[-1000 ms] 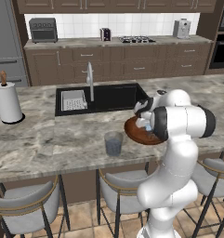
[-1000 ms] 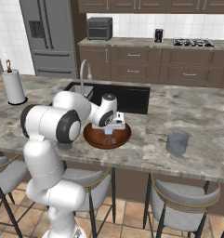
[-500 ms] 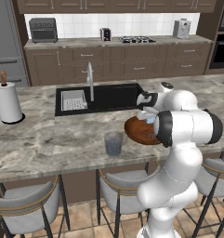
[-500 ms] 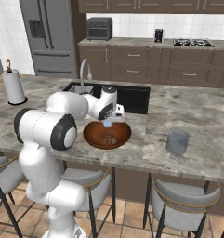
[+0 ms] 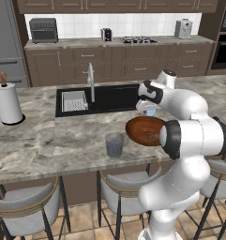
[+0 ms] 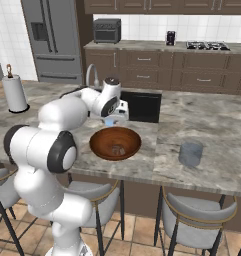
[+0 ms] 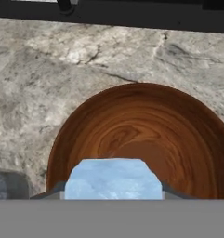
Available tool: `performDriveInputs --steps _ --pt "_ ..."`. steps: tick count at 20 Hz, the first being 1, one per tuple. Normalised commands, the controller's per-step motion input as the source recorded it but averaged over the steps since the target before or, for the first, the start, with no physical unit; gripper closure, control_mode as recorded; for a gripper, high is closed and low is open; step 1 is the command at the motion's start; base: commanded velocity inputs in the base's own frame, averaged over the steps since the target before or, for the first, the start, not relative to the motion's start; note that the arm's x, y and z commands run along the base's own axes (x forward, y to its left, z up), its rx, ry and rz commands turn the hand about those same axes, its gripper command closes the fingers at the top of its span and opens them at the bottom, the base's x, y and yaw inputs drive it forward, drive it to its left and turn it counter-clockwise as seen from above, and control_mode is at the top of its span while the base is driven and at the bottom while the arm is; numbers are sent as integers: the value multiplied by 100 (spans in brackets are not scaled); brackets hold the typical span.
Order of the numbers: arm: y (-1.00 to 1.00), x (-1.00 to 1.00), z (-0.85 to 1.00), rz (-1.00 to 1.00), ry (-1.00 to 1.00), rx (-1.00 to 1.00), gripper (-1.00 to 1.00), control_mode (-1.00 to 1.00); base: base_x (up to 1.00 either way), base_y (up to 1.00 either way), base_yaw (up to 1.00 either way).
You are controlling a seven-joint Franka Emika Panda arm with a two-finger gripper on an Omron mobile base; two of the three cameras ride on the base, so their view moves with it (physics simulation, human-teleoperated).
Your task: There are four ice cubes in the ice bowl. Place two ice cubes in each glass of water.
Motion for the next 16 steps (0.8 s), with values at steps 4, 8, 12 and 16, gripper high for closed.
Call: performDriveInputs --steps 4,8,12,16 --pt "56 -45 37 0 0 0 100 -100 0 0 0" --pt "65 -62 23 0 0 0 100 -100 0 0 0" --pt "70 -57 6 0 0 0 100 -100 0 0 0" --pt "66 -47 1 0 0 0 100 -100 0 0 0"
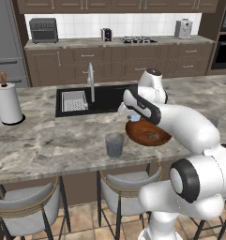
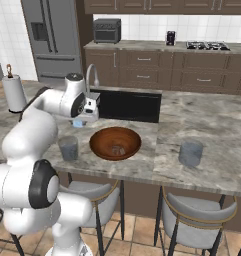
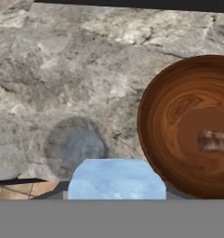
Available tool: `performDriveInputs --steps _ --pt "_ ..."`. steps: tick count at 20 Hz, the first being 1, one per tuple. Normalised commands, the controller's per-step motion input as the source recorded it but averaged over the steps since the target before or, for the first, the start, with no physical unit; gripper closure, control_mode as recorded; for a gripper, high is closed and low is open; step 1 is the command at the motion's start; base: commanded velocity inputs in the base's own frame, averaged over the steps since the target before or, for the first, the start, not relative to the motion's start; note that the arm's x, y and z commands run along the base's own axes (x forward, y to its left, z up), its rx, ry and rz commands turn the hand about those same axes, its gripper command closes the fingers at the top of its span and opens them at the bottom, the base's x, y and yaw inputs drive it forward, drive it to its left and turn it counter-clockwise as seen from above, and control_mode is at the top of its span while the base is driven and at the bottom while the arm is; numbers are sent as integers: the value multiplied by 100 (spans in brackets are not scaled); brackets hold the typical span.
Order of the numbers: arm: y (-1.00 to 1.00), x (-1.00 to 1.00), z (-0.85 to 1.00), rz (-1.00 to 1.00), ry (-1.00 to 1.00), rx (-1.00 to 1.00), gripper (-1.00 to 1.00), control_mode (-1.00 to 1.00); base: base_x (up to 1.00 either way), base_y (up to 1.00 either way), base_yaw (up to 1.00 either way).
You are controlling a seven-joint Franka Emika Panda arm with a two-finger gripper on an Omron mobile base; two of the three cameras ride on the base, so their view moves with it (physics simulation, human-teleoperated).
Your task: There are four ice cubes in the ice bowl. Place two ice cubes in each glass of water.
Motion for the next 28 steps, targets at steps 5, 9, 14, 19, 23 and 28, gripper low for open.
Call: performDriveInputs --steps 5,9,14,19,23,28 --pt "42 -30 0 0 1 0 100 -100 0 0 0" --pt "13 0 0 0 5 0 100 -100 0 0 0" --pt "18 0 0 0 4 -2 100 -100 0 0 0" --pt "24 0 -3 0 1 -8 100 -100 0 0 0" --pt "7 0 -6 0 0 -8 100 -100 0 0 0" --pt "0 0 -11 0 0 -2 100 -100 0 0 0"
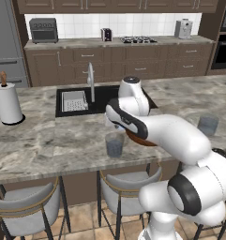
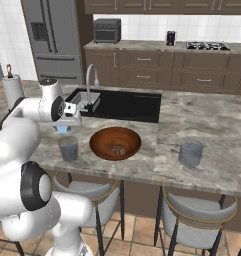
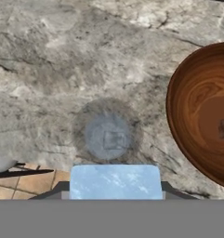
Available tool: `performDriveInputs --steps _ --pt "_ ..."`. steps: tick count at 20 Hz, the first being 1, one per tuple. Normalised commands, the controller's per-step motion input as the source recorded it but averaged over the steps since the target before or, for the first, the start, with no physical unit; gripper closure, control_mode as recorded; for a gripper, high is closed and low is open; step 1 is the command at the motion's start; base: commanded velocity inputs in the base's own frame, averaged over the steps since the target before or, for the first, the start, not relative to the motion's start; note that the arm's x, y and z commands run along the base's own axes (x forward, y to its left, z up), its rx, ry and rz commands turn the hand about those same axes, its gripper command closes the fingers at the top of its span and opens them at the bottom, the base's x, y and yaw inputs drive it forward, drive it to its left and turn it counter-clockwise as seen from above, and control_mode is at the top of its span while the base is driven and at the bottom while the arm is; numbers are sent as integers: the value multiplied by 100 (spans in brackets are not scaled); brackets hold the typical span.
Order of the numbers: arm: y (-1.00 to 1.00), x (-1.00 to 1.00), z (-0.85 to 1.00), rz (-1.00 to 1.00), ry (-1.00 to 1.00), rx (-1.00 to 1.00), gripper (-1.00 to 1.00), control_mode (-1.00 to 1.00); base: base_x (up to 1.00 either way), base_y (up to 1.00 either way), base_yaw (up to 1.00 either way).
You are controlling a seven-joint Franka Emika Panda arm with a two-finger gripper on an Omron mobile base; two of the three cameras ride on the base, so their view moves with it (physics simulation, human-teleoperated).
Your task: There are four ice cubes in the ice bowl. Place two ice cubes in each glass of water.
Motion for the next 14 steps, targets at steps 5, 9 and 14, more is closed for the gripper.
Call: performDriveInputs --steps 5,9,14 --pt "0 0 -19 0 0 0 100 -100 0 0 0" --pt "0 3 -12 0 0 0 100 -100 0 0 0" --pt "1 13 -7 0 0 0 100 -100 0 0 0"
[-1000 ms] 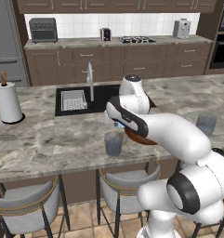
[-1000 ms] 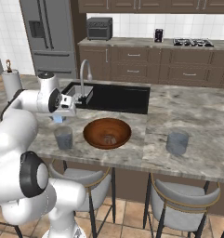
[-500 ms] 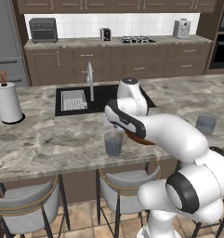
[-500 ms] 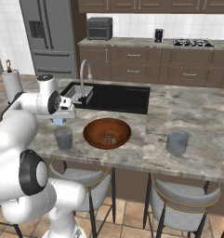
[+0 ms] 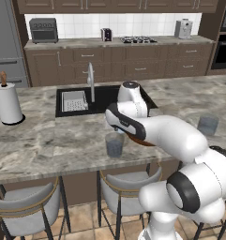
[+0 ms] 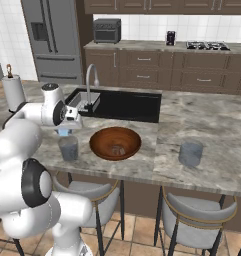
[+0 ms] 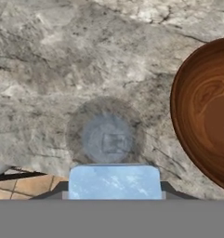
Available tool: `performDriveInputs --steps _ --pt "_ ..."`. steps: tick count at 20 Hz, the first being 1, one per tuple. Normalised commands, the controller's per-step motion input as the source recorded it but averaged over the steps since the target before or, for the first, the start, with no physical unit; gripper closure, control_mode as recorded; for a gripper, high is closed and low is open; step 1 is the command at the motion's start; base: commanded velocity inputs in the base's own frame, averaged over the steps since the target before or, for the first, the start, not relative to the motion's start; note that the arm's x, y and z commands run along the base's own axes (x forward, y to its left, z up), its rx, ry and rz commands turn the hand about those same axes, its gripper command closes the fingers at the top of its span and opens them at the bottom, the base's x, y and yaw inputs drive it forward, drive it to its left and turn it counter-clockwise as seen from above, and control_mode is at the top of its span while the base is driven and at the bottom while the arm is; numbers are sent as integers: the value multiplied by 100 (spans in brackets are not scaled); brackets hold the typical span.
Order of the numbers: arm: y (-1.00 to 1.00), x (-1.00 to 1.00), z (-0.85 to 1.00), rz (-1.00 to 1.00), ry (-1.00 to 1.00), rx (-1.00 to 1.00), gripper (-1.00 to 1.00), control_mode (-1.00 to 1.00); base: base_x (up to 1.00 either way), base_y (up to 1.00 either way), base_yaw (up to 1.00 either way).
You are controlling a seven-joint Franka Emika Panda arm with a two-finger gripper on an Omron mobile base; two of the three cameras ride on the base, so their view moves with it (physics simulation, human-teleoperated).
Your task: There are four ice cubes in the ice bowl. Place two ice cubes in each glass of water.
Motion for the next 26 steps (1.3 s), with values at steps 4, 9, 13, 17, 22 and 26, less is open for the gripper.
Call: performDriveInputs --steps 4,9,13,17,22,26 --pt "6 11 -9 0 0 0 100 -100 0 0 0" --pt "13 8 -16 0 0 0 100 -100 0 0 0" --pt "10 5 -15 0 0 0 100 -100 0 0 0" --pt "0 1 -22 0 0 0 100 -100 0 0 0" --pt "0 1 -23 0 0 0 100 -100 0 0 0" --pt "0 3 -18 0 0 0 100 -100 0 0 0"
